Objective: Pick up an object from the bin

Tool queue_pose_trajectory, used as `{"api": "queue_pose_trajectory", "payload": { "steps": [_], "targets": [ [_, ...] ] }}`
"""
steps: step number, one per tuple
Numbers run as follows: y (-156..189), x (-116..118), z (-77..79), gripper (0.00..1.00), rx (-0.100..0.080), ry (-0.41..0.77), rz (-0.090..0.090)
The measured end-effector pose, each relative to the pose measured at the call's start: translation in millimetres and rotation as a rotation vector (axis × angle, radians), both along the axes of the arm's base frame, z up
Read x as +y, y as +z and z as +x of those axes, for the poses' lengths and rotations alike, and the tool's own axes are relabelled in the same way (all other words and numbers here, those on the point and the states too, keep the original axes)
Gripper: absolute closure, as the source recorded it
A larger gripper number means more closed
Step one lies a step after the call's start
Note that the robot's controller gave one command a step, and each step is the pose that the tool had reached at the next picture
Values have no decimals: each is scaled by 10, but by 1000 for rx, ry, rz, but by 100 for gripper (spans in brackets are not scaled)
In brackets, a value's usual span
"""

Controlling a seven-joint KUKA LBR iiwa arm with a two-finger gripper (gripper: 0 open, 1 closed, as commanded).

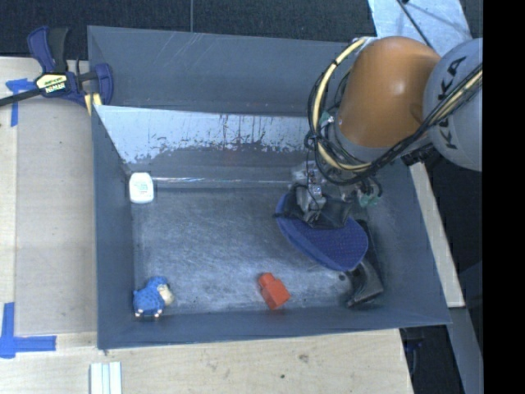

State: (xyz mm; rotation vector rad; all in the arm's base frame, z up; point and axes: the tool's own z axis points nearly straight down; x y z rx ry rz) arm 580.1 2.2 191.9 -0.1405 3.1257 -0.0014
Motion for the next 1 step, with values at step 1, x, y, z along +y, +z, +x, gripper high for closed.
{"api": "queue_pose_trajectory", "payload": {
  "steps": [1],
  "targets": [
    [575,-335,-287,100,5,338,-4]
  ]
}}
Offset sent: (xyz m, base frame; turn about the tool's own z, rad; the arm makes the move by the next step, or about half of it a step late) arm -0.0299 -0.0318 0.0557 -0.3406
